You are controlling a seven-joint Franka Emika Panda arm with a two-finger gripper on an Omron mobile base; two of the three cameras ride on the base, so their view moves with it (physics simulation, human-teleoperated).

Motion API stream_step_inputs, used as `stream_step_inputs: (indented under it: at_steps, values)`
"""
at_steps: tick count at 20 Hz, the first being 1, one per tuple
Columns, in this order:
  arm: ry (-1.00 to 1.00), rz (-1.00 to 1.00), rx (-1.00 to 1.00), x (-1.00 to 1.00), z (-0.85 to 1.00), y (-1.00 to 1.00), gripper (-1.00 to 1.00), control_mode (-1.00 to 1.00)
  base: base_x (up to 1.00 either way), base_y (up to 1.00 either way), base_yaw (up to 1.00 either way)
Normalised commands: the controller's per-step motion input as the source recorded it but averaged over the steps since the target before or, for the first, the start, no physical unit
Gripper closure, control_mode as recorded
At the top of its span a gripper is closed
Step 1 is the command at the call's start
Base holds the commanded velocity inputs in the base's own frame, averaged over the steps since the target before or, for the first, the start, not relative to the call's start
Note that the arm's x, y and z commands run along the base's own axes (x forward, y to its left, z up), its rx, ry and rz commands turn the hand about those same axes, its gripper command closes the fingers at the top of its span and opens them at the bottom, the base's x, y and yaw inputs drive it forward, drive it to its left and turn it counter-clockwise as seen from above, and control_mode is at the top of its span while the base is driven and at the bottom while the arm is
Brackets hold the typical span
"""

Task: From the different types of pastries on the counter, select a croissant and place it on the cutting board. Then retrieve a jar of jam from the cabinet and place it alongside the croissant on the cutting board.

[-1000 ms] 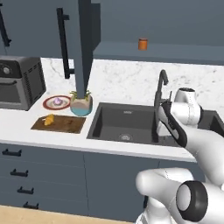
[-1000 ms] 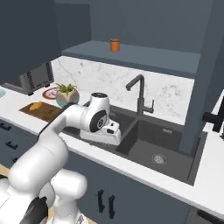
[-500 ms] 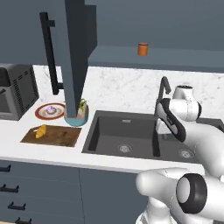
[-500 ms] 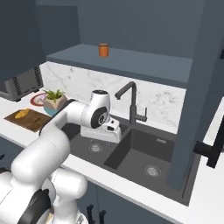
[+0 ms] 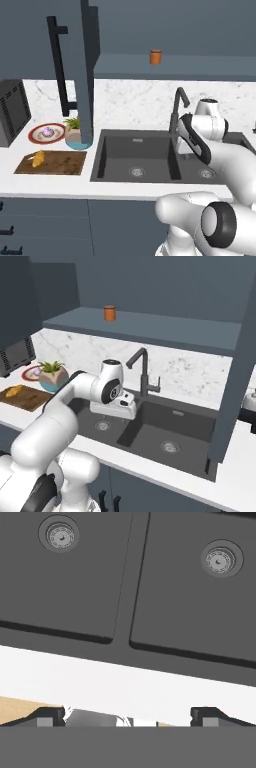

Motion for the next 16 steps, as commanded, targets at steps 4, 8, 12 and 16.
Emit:
stream_step_inputs:
  at_steps: [4, 8, 12, 16]
  values:
    - [0.0, 0.0, 0.0, 0.0, 0.0, 0.0, -1.0, 1.0, 0.53, 0.16, -0.37]
    - [0.0, 0.0, 0.0, 0.0, 0.0, 0.0, -1.0, 1.0, 0.53, 0.23, -0.35]
    - [0.0, 0.0, 0.0, 0.0, 0.0, 0.0, -1.0, 1.0, 0.47, 0.41, -0.26]
    - [0.0, 0.0, 0.0, 0.0, 0.0, 0.0, -1.0, 1.0, 0.0, 0.13, 0.0]
